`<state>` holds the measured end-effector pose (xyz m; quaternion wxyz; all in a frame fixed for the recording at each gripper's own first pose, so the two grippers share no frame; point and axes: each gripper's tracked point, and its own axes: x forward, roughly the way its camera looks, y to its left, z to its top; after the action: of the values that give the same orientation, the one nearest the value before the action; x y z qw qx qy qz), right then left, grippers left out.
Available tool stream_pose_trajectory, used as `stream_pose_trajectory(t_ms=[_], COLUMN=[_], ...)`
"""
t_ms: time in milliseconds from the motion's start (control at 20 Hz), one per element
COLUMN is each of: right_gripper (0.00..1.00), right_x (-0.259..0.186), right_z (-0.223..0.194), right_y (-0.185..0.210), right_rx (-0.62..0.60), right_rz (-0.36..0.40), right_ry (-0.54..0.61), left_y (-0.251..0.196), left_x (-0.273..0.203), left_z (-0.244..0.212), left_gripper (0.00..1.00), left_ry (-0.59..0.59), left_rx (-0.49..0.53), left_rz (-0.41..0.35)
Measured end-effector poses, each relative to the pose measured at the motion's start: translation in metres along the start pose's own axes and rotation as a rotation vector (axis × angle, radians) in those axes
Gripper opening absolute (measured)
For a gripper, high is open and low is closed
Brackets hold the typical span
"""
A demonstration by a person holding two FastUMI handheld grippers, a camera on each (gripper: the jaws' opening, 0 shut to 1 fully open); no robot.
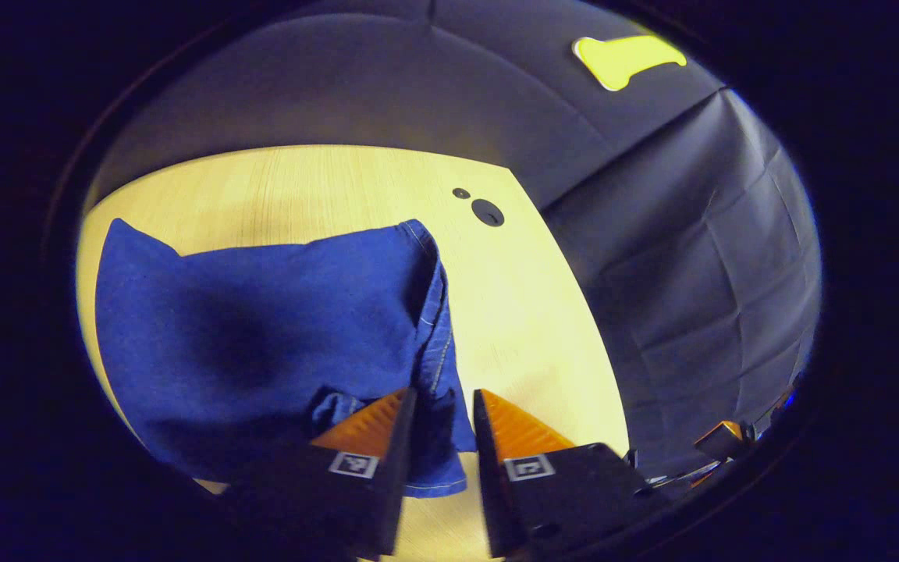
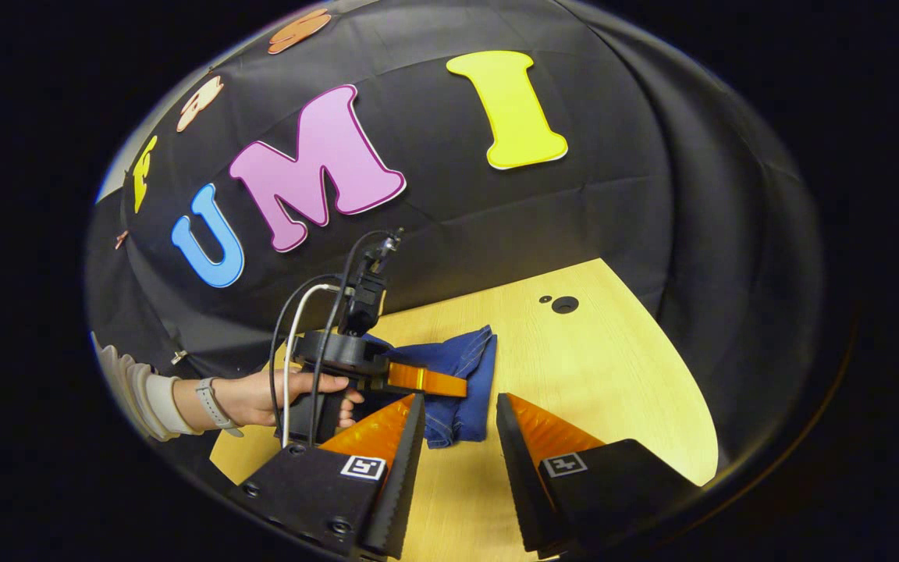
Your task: Grasp the waist and the cuffs of the jeans and fold them to make the two legs overlap; first hold the waist and fold one-third of the jeans toward the cuffs, then hold the cuffs and fold the remaining one-third in the same direction to finish folding.
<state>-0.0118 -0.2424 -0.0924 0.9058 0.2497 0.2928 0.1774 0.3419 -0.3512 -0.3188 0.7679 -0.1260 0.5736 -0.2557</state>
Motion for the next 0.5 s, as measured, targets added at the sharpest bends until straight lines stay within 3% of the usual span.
stream_pose_trajectory(t_ms=[100, 300, 500], right_gripper=[0.58, 0.58, 0.58], right_x=[-0.014, -0.059, -0.124], right_z=[-0.002, 0.002, 0.007], right_y=[0.005, 0.023, 0.062], right_rx=[-0.028, -0.14, -0.251], right_rz=[0.01, 0.015, 0.015], right_ry=[-0.011, -0.067, -0.125], left_y=[-0.014, -0.037, -0.057], left_x=[-0.017, -0.106, -0.224], left_z=[0.0, -0.022, -0.082], left_gripper=[1.0, 0.97, 0.96], left_ry=[-0.061, -0.351, -0.623], left_rx=[0.077, 0.226, 0.277], left_rz=[0.06, 0.153, 0.291])
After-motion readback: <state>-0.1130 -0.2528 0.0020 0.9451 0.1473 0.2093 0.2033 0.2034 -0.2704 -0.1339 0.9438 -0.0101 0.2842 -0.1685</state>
